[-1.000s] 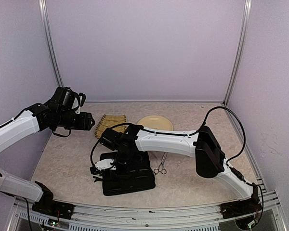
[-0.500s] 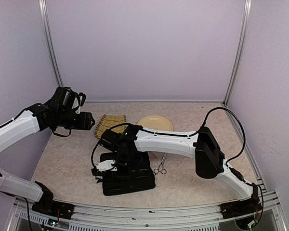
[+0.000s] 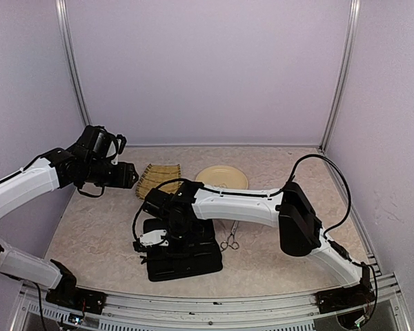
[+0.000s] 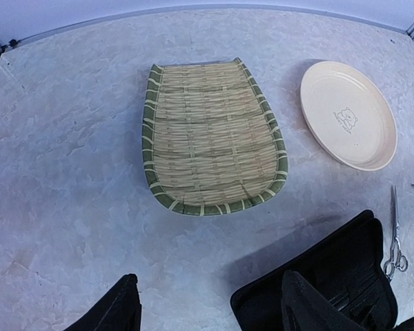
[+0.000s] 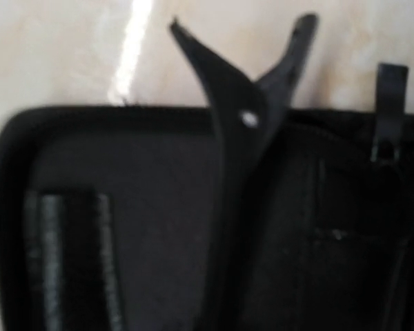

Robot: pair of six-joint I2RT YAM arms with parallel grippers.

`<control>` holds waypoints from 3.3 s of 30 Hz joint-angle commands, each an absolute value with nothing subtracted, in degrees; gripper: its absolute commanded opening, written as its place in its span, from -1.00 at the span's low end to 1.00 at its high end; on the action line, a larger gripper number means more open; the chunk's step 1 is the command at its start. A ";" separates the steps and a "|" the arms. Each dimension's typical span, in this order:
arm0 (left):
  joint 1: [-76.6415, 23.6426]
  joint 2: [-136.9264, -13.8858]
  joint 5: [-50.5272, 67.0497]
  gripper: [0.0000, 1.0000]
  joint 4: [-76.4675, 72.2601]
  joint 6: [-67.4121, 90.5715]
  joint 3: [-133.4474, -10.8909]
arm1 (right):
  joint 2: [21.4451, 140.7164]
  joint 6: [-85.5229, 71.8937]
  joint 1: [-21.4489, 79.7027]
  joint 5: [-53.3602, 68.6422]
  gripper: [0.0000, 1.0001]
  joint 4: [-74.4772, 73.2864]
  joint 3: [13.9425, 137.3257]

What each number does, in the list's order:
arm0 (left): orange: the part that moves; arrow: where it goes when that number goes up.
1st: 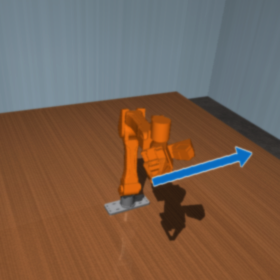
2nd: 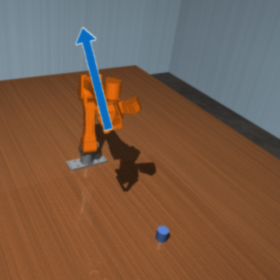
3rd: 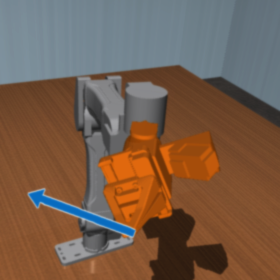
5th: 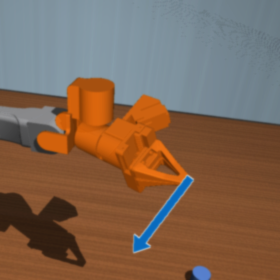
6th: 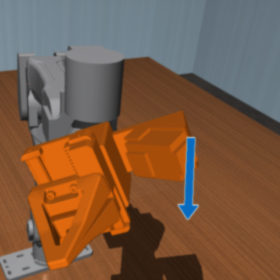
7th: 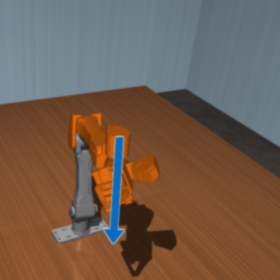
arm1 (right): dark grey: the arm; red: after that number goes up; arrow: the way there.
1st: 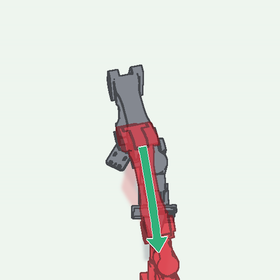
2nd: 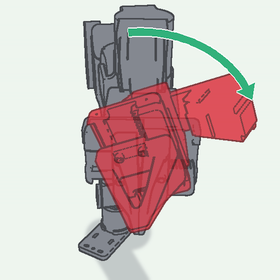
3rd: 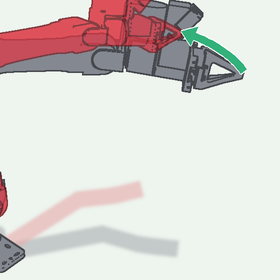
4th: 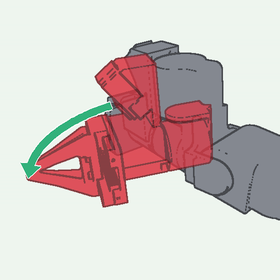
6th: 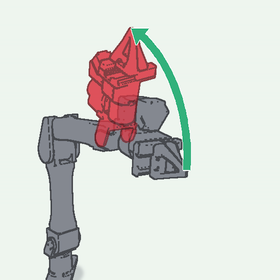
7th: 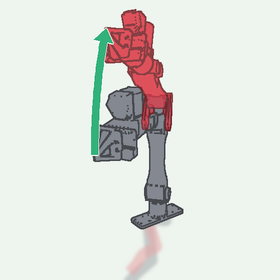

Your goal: Sort the hair-cutting tools

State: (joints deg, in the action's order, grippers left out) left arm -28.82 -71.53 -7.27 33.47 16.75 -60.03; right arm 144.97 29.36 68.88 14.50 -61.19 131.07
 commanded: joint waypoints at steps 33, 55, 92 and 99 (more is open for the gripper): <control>-58.01 -82.36 0.66 -0.01 63.48 30.50 -59.50 | 108.60 45.90 50.97 30.80 -0.40 -55.28 89.62; -55.94 -95.37 -5.96 -0.38 60.06 21.36 -60.17 | 109.64 45.96 50.16 29.91 -0.50 -53.66 87.91; -59.83 -97.30 -1.93 -1.00 52.06 14.72 -61.23 | 98.96 43.19 49.57 39.26 -0.84 -37.46 66.30; -59.85 -98.35 -1.03 -1.00 50.06 14.72 -61.12 | 101.61 42.98 49.52 39.03 -0.82 -33.84 63.97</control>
State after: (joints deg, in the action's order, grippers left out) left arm -59.35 -97.03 -1.89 52.16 15.55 -59.94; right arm 100.25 43.92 49.71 37.52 -37.98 64.34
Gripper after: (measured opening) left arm 0.041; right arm 0.086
